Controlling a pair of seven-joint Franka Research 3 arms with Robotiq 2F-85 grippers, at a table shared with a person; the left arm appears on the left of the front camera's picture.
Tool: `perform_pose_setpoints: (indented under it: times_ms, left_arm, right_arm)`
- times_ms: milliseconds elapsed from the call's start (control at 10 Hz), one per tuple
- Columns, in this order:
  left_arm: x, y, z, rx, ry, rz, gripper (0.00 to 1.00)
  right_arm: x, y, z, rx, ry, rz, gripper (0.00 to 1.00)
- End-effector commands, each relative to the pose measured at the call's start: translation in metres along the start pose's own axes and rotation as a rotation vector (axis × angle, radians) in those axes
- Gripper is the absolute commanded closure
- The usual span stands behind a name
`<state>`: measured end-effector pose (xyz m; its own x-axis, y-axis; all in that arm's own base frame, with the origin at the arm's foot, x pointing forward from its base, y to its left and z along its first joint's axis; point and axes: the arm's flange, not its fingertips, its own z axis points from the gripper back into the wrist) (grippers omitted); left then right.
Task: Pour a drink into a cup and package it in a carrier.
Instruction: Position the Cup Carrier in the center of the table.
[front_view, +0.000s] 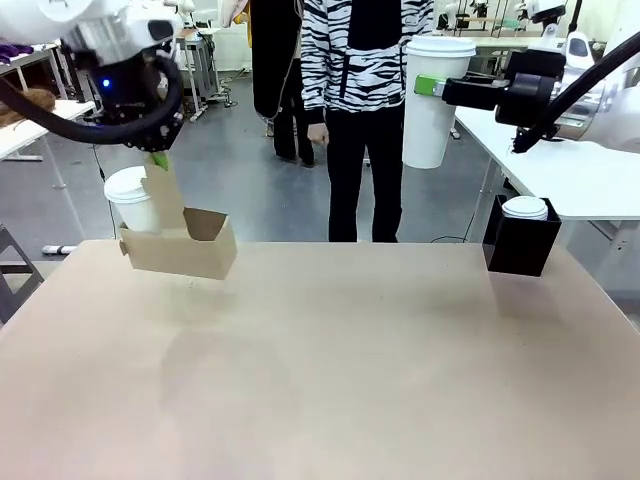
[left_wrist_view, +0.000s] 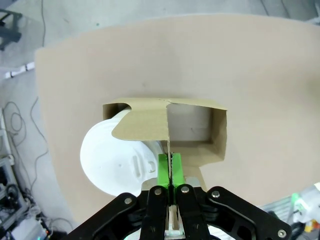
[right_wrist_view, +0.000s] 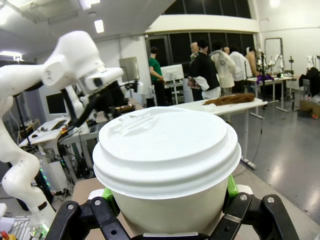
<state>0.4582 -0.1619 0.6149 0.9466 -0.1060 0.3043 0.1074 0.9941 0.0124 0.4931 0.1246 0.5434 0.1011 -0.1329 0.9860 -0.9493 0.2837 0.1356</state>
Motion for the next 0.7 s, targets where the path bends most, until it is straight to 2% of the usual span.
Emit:
perform_pose_setpoints:
  times_ms: [0, 200, 600]
  left_arm:
    - [-0.028, -0.044, 0.003, -0.039, 0.012, 0.065, 0.98]
    - [-0.052, -0.093, -0.003, -0.061, -0.028, 0.06, 0.98]
    - [-0.061, -0.155, -0.056, -0.044, 0.006, 0.081, 0.98]
  right_arm:
    - [0.003, 0.0, -0.003, 0.005, -0.013, 0.018, 0.12]
    - [0.003, 0.0, -0.003, 0.005, -0.013, 0.018, 0.12]
    - [0.003, 0.0, -0.003, 0.005, -0.013, 0.018, 0.12]
